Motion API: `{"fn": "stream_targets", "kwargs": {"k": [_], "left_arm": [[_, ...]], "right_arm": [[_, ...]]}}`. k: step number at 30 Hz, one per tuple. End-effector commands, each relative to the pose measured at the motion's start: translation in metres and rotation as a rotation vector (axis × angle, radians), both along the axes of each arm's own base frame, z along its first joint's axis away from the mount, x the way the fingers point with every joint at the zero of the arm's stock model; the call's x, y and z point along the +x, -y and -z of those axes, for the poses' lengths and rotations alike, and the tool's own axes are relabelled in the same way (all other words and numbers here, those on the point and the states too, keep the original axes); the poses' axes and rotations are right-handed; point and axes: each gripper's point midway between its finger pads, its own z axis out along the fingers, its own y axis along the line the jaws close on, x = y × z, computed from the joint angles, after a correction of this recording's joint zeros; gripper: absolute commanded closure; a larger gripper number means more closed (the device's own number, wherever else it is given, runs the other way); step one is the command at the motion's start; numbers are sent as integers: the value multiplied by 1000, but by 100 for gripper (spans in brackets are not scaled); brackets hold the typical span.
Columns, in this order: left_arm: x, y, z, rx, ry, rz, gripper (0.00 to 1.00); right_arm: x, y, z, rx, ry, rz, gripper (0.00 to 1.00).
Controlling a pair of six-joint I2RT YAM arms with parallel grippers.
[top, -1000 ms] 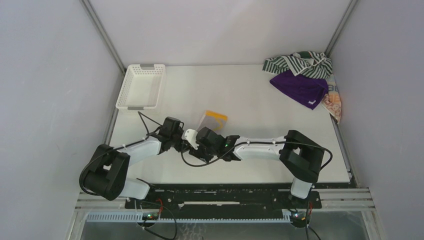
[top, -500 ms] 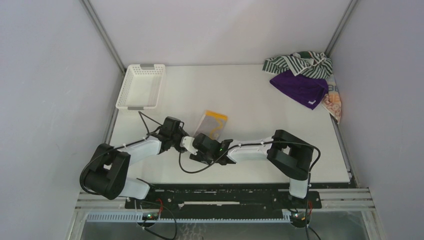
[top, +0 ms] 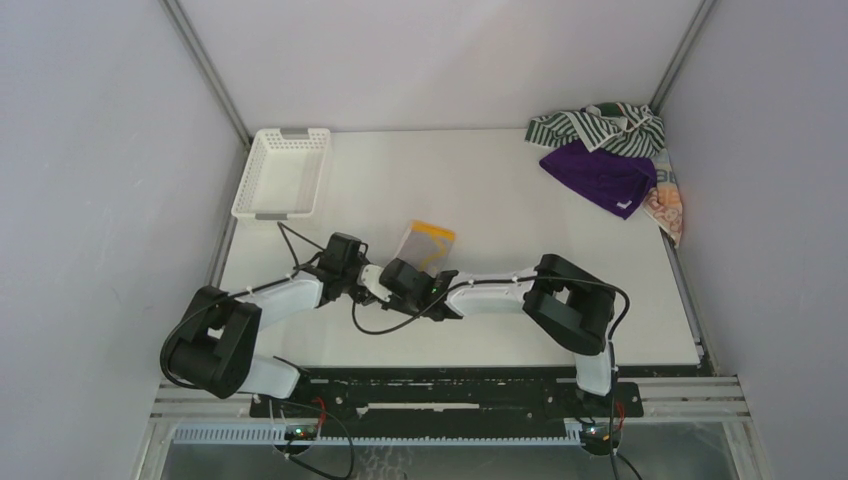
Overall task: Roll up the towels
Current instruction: Roll the towel at the center of the board.
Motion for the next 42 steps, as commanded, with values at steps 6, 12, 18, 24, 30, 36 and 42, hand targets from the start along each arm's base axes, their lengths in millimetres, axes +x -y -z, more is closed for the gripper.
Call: {"fn": "stream_targets", "kwargs": {"k": [6,12,18,24,30,36,42], "left_arm": [[-15,-16,5,78,-60,26,61],[-3,-16,-22,35,26,-3,56],[5,-21,-54,21,154,-6,48],[-1,-19,-67,-17,222,20,42],[-18,-9,-51,-80,173,16,37],[-19,2,-42,-78,142,36,32],[-8,6,-39,-31,117,17,32]], "right_arm": [[-41,35,31,-24,-501,29,99],[-48,20,12,138,-858,66,100],[-45,10,-7,333,-1197,110,100],[-28,8,-16,485,-1458,168,100],[-14,11,-2,513,-1544,258,100],[-16,10,6,500,-1547,276,100],[-15,9,10,491,-1534,293,100]]}}
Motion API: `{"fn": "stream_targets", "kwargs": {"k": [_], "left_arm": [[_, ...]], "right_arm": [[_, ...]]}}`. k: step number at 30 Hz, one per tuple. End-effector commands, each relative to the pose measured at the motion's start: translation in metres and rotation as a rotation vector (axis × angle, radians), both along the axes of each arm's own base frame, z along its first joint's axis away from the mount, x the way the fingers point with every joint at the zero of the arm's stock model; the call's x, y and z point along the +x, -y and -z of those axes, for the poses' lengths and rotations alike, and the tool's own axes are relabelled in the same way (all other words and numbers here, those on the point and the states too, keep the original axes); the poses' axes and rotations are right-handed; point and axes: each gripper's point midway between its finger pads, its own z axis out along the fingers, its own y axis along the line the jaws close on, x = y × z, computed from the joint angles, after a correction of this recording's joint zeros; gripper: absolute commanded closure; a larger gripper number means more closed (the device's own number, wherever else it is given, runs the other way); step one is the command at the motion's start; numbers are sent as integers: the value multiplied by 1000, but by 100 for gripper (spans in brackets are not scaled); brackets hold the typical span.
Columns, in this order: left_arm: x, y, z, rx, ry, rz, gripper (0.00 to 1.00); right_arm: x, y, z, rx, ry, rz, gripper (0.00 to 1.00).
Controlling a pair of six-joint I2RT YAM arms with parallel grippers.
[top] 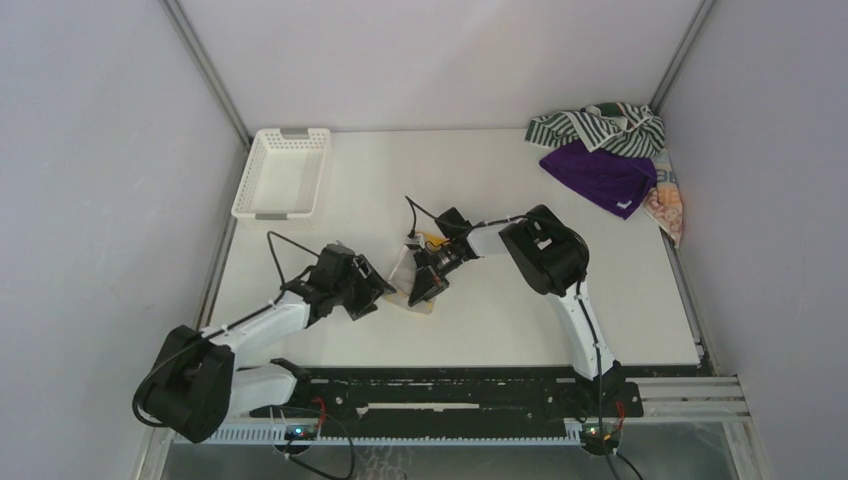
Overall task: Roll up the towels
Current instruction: Roll the towel at the center of the board.
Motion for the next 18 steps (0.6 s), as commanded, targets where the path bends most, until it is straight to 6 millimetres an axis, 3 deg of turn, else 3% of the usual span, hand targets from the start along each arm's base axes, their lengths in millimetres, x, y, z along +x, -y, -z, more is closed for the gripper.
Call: {"fn": "stream_targets", "kwargs": {"k": [1,10,18], "left_arm": [[20,8,-11,7,9,-30,32],[17,-9,17,126,-89,-79,41],[5,-14,38,185,-185,-59,66]], "right_arm": [[-4,2,23,-67,-16,17,100],[-7,0,24,-85,0,10,100],[-5,-4,16,-96,61,14,100]]}}
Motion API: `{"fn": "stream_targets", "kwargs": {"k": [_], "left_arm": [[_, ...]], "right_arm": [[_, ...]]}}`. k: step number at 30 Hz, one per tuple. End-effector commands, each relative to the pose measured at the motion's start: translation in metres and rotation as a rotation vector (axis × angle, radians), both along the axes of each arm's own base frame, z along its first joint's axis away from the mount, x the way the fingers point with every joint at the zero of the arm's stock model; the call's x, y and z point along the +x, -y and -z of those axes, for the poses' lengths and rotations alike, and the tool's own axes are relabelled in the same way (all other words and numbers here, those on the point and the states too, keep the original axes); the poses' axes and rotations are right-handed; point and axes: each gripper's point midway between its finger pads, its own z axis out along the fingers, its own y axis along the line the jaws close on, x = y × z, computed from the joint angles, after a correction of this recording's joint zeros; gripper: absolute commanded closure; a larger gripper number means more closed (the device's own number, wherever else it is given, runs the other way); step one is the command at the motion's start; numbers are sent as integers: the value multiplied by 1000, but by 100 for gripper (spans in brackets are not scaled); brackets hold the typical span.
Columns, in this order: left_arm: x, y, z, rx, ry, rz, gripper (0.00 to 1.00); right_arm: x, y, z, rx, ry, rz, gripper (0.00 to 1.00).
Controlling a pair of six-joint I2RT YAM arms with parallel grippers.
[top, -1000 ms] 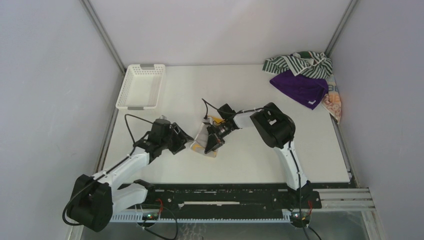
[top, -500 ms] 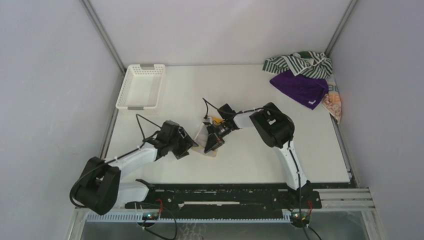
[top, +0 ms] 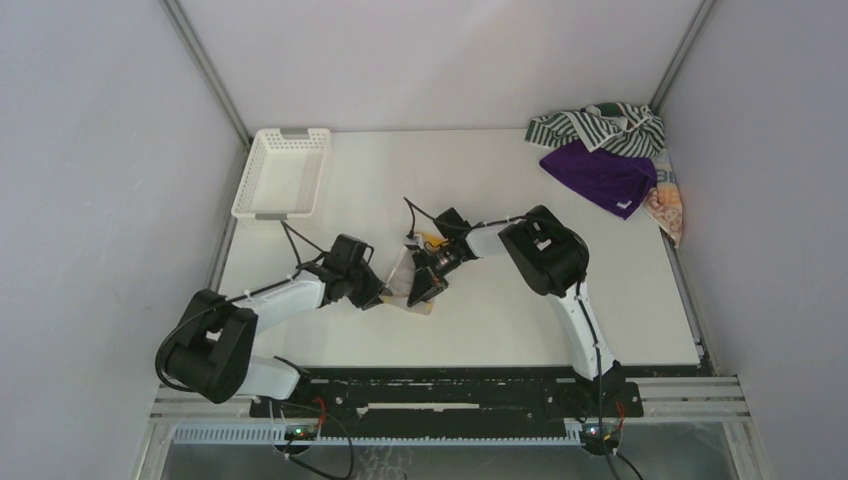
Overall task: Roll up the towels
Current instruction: Roll the towel at the center of the board.
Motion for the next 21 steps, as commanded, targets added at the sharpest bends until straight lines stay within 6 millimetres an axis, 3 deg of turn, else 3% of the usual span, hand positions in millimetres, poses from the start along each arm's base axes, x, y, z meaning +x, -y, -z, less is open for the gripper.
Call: {"fn": "stream_targets", "kwargs": {"k": [1,9,15,18,21], "left_arm": [[-11,-14,16,89,-74,-4,69],[-21,-17,19,126,-144,36,92],[-24,-19,15,147,-189,75,94],[-24,-19,13,140,-206,87,95],[-23,-19,7,151,-219,108,95]], "right_arm": [[-3,-3,11,-80,70,9,100],[0,-9,-17,-95,330,-30,83],[5,-8,-53,-143,666,-38,51],[4,-7,-61,-197,845,-43,44],[2,-5,-62,-245,1021,-48,44]]}}
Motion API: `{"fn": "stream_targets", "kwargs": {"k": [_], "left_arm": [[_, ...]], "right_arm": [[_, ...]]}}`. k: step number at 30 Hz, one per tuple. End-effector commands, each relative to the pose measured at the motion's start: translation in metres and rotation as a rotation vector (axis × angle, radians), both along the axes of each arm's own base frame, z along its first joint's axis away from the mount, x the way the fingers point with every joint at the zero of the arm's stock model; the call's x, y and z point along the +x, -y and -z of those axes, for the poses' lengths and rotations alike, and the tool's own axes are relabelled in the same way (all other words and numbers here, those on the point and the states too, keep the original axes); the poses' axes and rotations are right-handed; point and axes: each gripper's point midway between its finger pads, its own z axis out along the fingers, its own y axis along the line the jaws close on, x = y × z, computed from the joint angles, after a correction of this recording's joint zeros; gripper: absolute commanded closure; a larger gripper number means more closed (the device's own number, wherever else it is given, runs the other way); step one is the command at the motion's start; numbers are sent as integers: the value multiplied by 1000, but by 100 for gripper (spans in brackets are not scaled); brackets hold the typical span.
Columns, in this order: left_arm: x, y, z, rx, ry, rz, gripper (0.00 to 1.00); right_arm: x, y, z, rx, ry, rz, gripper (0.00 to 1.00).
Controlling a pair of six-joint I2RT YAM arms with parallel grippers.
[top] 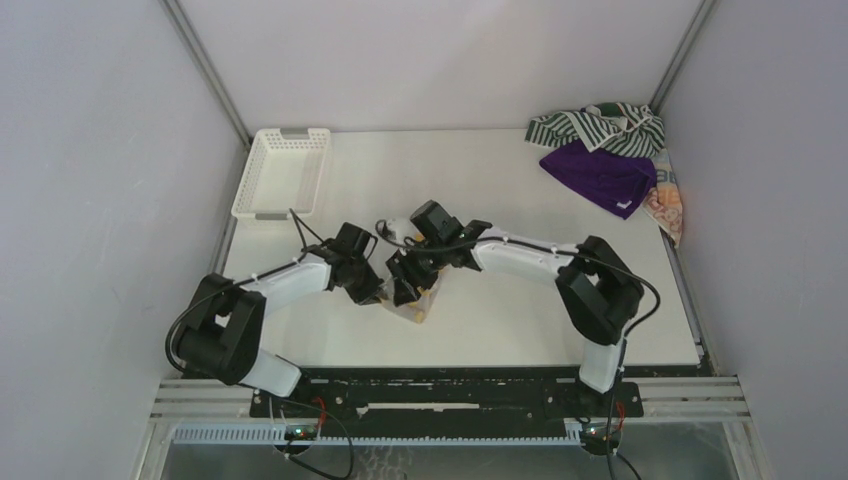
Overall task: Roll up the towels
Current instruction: Roll the towel at the center of the board.
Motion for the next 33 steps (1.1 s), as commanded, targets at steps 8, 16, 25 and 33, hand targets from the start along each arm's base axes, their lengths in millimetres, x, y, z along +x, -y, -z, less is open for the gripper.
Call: {"fn": "stream_targets", "kwargs": {"k": [8,16,25,33], "left_arm": [[-20,-18,1,94,-145,89,95],[-17,-11,1,73,-168,104,95],[-16,-12,1,81,-171,107,94],[-16,-11,2,72,-169,106,94]], "right_arm": [[-4,2,23,-250,688,-25,48],[-19,-15,25,-326,936,-65,50],[-29,-13,51,-433,1034,-146,55],[-29,1,86,-536,1002,-201,70]]}}
